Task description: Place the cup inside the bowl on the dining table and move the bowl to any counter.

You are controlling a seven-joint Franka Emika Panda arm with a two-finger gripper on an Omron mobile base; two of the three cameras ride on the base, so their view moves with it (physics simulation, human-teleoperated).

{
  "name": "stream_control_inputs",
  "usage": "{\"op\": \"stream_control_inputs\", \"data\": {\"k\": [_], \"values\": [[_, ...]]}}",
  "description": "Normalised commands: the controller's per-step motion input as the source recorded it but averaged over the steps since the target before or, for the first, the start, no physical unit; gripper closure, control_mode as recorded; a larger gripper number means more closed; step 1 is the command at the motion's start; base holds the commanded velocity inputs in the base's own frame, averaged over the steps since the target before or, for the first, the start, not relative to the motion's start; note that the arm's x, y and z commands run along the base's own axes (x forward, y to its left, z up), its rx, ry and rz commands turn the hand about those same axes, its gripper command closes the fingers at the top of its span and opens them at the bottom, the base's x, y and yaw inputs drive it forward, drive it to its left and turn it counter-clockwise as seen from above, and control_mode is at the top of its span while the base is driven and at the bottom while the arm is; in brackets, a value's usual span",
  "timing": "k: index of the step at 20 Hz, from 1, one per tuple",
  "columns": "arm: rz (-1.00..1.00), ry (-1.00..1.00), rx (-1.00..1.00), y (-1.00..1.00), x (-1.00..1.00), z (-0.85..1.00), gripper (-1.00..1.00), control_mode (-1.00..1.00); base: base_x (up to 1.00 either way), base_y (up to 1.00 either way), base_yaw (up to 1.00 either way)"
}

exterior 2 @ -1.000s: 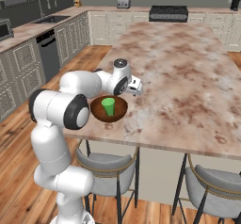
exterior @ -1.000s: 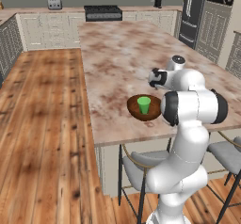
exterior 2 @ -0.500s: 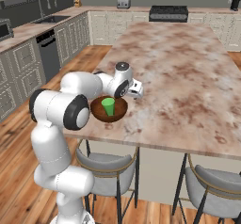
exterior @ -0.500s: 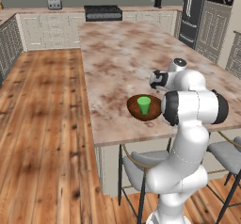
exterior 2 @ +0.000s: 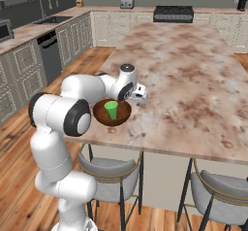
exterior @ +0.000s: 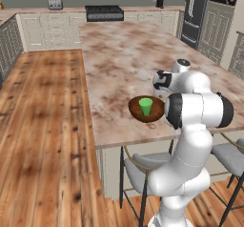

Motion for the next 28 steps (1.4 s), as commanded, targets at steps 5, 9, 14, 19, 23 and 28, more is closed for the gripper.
{"op": "stream_control_inputs", "data": {"k": [5,9,14,19,23,28], "values": [[0.10,0.25,-0.03,0.01,0.00,0.00,-1.00,-1.00,0.00,0.00,0.00],[0.00,0.17,-0.03,0.05,0.01,0.00,-1.00,-1.00,0.00,0.00,0.00],[0.00,-0.02,0.00,0.00,0.00,-0.25,-1.00,-1.00,0.00,0.00,0.00],[0.00,-0.08,0.00,0.00,0.00,-0.28,-1.00,-1.00,0.00,0.00,0.00],[0.00,-0.11,0.00,0.02,0.00,-0.35,-1.00,-1.00,0.00,0.00,0.00],[0.00,-0.14,0.00,0.09,0.00,-0.29,-1.00,-1.00,0.00,0.00,0.00]]}}
